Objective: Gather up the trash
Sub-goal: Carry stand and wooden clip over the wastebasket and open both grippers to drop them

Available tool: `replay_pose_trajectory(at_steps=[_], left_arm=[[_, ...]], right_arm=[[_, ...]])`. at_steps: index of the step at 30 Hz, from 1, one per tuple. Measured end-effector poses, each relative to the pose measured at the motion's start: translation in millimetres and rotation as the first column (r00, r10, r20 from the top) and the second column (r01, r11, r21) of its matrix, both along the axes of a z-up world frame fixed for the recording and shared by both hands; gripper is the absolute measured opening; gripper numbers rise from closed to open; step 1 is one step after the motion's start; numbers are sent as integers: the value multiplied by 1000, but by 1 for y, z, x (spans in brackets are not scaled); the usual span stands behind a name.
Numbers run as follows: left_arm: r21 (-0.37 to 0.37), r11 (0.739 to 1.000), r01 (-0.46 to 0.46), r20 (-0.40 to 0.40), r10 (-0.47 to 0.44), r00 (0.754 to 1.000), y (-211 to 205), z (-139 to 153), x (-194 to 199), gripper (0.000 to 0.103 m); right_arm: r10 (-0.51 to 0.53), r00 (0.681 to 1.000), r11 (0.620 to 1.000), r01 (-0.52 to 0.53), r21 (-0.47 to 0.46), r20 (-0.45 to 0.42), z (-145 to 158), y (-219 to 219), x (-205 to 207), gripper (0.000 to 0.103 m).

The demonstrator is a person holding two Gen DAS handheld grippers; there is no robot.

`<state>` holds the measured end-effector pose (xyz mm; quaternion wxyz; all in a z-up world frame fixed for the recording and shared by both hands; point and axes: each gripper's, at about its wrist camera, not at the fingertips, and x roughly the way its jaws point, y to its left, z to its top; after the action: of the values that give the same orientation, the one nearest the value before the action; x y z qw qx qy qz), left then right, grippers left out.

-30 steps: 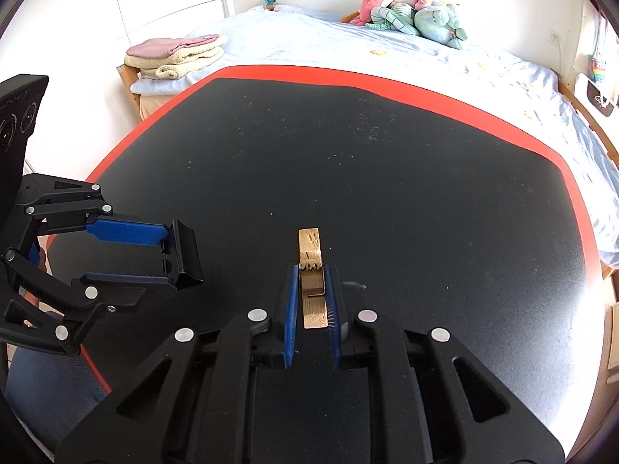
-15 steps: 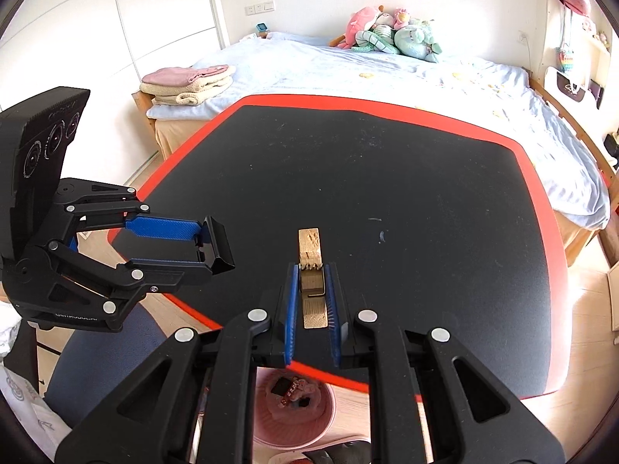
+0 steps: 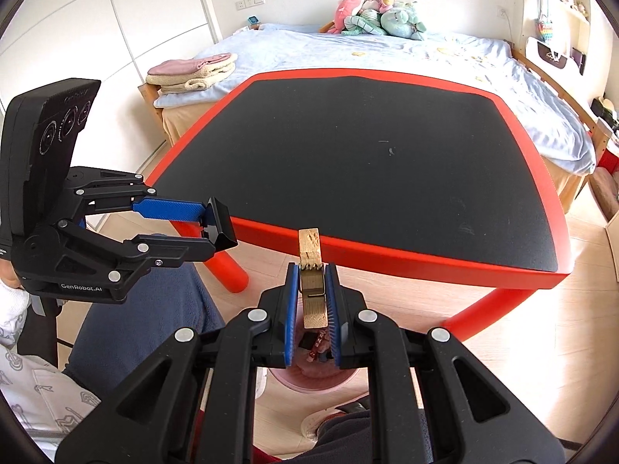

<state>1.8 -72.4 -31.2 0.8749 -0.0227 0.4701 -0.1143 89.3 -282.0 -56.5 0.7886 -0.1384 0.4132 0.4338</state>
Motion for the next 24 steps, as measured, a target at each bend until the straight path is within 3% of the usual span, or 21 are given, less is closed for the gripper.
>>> replay_pose_trajectory(at_steps=[24], left_arm=[[-15, 999, 28, -30, -29, 999, -14, -13, -16, 41]], right_arm=[[22, 999, 1000, -22, -9, -33, -14, -1, -10, 14]])
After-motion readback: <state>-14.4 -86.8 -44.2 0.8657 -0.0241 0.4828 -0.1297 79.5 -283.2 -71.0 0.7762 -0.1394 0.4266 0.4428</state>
